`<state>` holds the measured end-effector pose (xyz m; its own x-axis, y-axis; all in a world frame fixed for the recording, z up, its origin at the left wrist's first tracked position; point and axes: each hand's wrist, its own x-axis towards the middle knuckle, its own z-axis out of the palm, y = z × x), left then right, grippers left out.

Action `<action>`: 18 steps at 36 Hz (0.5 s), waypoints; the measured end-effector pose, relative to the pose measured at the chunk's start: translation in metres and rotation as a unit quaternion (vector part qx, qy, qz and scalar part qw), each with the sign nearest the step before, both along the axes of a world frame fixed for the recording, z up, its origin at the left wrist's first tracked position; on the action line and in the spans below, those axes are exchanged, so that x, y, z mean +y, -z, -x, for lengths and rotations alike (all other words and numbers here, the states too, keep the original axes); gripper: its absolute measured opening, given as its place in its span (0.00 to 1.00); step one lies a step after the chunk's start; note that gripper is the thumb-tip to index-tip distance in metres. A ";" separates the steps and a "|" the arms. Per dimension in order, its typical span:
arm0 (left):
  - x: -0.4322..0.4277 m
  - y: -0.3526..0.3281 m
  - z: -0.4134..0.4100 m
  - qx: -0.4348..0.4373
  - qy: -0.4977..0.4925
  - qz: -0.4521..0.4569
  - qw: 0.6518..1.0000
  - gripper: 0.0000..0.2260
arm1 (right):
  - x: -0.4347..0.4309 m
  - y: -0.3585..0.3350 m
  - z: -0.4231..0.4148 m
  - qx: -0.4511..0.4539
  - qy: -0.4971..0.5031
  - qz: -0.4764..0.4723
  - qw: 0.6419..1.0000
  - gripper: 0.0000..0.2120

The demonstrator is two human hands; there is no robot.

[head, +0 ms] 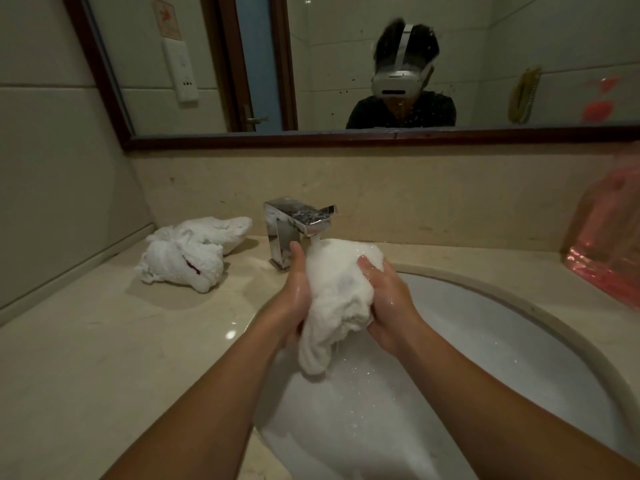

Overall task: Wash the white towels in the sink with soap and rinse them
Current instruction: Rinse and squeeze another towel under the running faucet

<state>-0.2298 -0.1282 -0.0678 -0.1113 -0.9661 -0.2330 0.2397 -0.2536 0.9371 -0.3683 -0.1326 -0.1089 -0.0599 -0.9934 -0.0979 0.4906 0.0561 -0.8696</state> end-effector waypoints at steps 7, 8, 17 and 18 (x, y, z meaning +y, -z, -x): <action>-0.010 0.009 -0.011 -0.012 -0.114 -0.024 0.993 0.45 | 0.008 -0.009 0.007 -0.016 -0.086 -0.002 0.996 0.18; -0.013 0.012 -0.014 -0.041 -0.139 -0.022 0.989 0.48 | 0.009 -0.010 0.008 -0.009 -0.098 0.002 0.995 0.17; 0.000 -0.006 -0.010 -0.112 -0.270 0.095 0.952 0.33 | 0.011 -0.008 -0.002 0.033 -0.148 -0.015 0.988 0.34; 0.000 -0.005 -0.011 -0.103 -0.278 0.099 0.950 0.33 | 0.011 -0.008 -0.001 0.030 -0.153 -0.009 0.988 0.33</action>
<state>-0.2192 -0.1277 -0.0623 0.4563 -0.8898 -0.0022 0.0920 0.0447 0.9948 -0.3673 -0.1215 -0.1007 0.2374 -0.9637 -0.1221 0.3953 0.2107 -0.8941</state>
